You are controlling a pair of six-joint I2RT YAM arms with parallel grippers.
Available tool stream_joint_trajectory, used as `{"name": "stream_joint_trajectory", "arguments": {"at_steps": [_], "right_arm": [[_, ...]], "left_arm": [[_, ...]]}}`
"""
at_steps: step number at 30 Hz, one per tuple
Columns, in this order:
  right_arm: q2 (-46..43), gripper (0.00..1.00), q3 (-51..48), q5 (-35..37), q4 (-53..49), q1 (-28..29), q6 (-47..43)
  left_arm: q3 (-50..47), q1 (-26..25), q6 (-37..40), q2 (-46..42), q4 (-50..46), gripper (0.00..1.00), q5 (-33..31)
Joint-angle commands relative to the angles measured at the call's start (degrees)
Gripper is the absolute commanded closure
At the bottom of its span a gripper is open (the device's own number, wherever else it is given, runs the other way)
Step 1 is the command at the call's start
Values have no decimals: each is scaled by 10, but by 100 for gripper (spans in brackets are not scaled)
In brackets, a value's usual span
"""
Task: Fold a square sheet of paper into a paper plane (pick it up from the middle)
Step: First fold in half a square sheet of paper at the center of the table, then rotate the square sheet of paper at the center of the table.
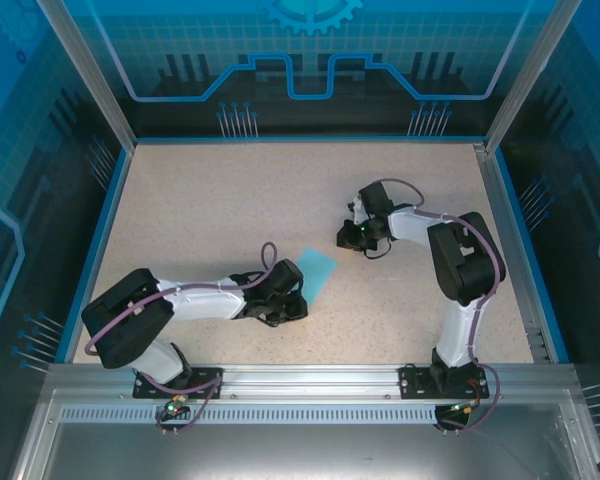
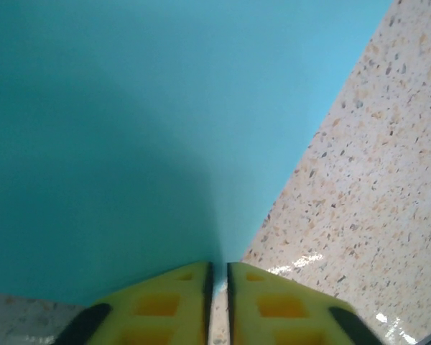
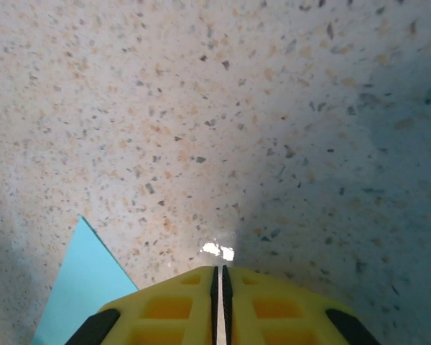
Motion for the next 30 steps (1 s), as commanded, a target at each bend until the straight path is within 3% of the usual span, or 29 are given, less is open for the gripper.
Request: {"name": "stream_joint_trajectory", "arguments": {"at_steps": [1, 8, 16, 23, 30], "right_arm": [[-78, 86, -20, 39, -31, 21, -3], [-148, 86, -78, 89, -48, 117, 65], [-71, 87, -10, 133, -82, 269, 115], [12, 86, 48, 121, -112, 335, 114], [42, 87, 49, 109, -158, 347, 40]], "left_arm": [[45, 14, 26, -26, -67, 75, 11], [48, 111, 51, -99, -145, 56, -24], [-17, 235, 58, -187, -185, 42, -32], [-35, 267, 65, -212, -197, 32, -32], [-35, 274, 71, -212, -200, 24, -35]]}}
